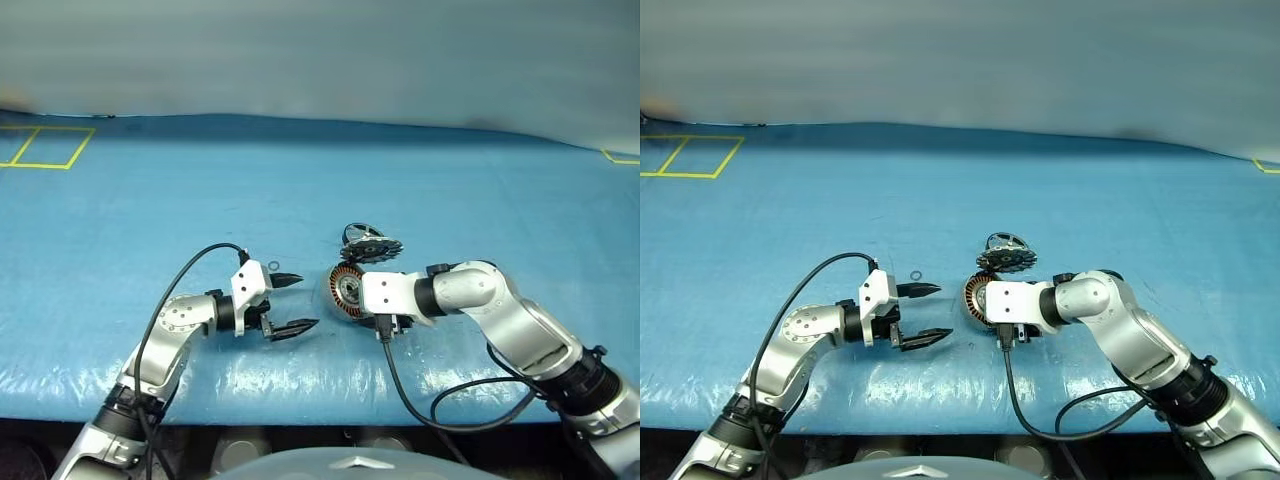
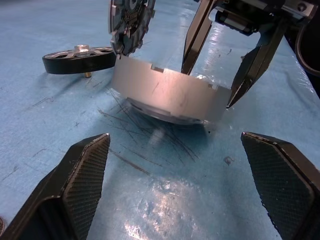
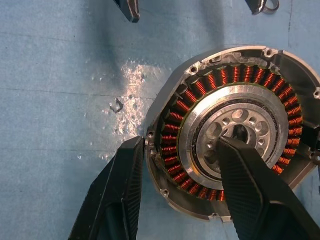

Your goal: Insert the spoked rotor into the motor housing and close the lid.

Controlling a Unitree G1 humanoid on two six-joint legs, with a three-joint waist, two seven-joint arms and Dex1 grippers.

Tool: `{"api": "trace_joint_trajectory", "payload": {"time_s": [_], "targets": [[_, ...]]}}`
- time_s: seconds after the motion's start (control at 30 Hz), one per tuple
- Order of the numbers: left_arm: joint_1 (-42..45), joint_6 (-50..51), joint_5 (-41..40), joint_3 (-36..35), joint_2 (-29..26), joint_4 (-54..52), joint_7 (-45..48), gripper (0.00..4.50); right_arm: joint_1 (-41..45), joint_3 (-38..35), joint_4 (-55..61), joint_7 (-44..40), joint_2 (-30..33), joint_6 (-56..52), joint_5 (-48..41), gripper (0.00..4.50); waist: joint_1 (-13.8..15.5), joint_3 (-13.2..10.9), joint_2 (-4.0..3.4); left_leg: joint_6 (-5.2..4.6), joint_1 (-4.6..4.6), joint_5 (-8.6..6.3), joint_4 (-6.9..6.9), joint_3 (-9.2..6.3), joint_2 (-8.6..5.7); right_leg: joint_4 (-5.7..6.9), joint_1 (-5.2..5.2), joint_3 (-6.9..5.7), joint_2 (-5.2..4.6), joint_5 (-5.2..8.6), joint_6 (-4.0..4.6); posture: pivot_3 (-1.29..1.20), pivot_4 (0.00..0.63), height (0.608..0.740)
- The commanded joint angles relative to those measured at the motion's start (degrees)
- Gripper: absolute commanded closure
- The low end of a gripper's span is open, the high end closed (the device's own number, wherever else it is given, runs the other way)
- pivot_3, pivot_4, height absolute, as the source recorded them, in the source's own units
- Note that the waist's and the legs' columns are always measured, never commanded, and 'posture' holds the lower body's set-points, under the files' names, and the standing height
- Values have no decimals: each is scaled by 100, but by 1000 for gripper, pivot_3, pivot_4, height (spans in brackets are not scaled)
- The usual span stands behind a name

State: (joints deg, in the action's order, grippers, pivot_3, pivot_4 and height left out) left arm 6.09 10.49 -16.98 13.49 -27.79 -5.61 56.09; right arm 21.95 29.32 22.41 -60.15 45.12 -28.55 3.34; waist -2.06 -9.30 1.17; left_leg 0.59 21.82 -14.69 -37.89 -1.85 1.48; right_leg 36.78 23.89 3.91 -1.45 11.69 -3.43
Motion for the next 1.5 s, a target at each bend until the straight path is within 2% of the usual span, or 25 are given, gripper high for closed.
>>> {"api": "trace_joint_trajectory", "payload": {"time_s": [0.03, 0.23, 0.63, 0.67, 0.8, 1.03, 1.23, 1.5], "targets": [[-71, -19, -52, -108, -8, -300, -64, 0, 206, 41, -216, -125, -72, 93, 112, 2383, 0, 0, 0, 0, 0, 0, 0, 0, 0, 0, 0, 0, 0, 0, 0, 0, 150, 740], [-218, 47, -80, -145, -4, -393, -160, 0, 341, 40, -648, -109, -364, 5, 131, 2383, -6, 1, 1, 0, -9, 0, -4, 0, 1, 3, -7, -1, 0, 0, 0, 0, 150, 740], [-244, 11, -40, -134, 5, -371, -159, 0, 337, -45, -580, -128, -493, 130, 65, 2383, -12, 1, 1, 0, -16, 0, -3, 0, 2, 5, -10, -1, 1, 0, 0, 0, 150, 740], [-235, 3, -36, -130, 4, -358, -151, 0, 301, -51, -548, -144, -501, 103, 24, 1830, -11, 1, 1, 0, -16, 0, -2, 0, 2, 6, -9, -1, 1, 0, 0, 0, 150, 740], [-192, -20, -48, -132, 11, -297, -108, 0, 228, -99, -465, 59, -603, -84, 76, 708, -4, 0, 1, 0, -10, 0, 2, 0, 2, 2, -6, -1, 0, 0, 1, 0, 150, 740], [-146, -79, -43, -124, 11, -143, -8, 0, 33, -674, 264, -38, -483, -330, -503, 708, -1, -2, 0, 0, -5, -1, 3, -1, 1, 0, -3, -1, 0, 0, 1, 0, 150, 740], [-144, -136, -36, -163, 11, -61, 21, 0, -351, -1384, 848, 243, -496, -425, -1027, 708, -1, -2, 1, 0, -4, -1, 3, -1, 1, 0, -2, -2, 0, 1, 1, 0, 150, 740], [-147, -275, -56, -342, 65, 4, -112, 0, -1483, -2570, 1248, 1371, -1268, -514, -1712, 708, 7, -4, 5, 0, -1, -2, 6, -1, 1, -4, -1, -2, -1, 1, 1, 0, 150, 740]]}}
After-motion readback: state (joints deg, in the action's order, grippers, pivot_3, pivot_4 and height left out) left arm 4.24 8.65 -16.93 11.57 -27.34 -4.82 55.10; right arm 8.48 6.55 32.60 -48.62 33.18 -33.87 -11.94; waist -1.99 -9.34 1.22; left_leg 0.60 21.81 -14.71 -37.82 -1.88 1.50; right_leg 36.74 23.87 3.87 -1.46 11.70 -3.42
